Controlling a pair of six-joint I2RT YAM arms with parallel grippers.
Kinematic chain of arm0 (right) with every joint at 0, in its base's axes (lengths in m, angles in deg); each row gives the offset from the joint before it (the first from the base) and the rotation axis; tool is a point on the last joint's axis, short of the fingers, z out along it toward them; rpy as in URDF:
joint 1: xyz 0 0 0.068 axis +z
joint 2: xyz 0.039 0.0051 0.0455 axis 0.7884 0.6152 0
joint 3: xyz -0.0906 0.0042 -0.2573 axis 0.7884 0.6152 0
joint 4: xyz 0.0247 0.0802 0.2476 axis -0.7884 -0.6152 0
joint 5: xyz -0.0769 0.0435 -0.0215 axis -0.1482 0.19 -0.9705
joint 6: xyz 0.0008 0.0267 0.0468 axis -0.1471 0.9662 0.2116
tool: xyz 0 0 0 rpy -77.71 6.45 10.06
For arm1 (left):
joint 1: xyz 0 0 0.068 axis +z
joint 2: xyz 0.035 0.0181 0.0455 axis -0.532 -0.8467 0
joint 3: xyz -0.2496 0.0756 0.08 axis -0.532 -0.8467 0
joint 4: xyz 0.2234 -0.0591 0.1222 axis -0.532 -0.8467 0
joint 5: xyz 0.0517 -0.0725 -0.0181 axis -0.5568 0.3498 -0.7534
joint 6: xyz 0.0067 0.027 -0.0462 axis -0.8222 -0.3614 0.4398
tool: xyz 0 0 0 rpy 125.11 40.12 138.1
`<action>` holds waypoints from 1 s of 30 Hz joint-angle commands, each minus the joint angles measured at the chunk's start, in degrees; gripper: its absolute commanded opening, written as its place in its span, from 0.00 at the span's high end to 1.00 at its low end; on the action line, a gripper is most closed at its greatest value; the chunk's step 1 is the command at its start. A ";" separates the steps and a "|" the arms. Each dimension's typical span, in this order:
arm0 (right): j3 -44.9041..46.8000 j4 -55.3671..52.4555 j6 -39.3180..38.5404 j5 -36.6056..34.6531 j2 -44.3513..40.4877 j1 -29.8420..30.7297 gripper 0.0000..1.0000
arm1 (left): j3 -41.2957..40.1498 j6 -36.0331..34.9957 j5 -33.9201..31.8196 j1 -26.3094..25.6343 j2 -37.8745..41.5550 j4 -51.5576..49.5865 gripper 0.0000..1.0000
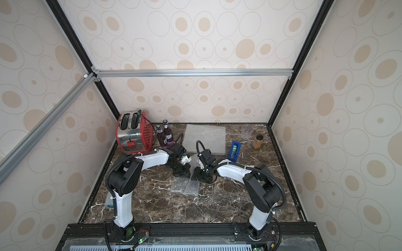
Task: Wrap wine bottles in bubble wrap
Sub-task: Wrap the wine bottle in bubble wrap.
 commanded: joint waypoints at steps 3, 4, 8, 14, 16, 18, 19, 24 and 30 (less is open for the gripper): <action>-1.96 -3.14 -1.21 -2.39 3.73 2.31 0.40 | -1.21 -0.36 -2.19 0.25 1.41 -0.71 1.00; -2.63 -3.86 -1.60 -2.48 3.97 2.52 0.40 | -1.19 -0.36 -2.19 0.26 1.24 -0.74 1.00; -4.25 -5.19 -2.32 -1.80 3.32 3.19 0.36 | -0.71 0.05 -1.25 0.60 1.23 -0.65 1.00; -5.13 -5.53 -2.17 -1.97 3.43 3.19 0.35 | -0.67 0.52 -0.16 0.96 1.87 -0.57 1.00; -5.66 -5.90 -2.25 -2.20 4.49 3.30 0.35 | -1.70 0.88 -0.58 1.30 2.69 0.02 1.00; -6.41 -7.55 -2.35 -3.60 5.56 3.29 0.35 | -2.64 0.60 -2.12 1.44 3.44 -0.08 1.00; -6.80 -8.36 -2.23 -4.41 5.90 3.23 0.35 | -2.54 0.01 -3.41 1.65 3.95 -0.88 1.00; -7.59 -11.04 -2.56 -7.57 6.40 3.30 0.37 | -3.46 -0.22 -7.62 4.55 8.16 -2.43 0.91; -8.02 -11.88 -2.58 -8.04 6.81 3.37 0.38 | -6.74 -1.16 -11.74 9.11 14.89 -2.02 0.56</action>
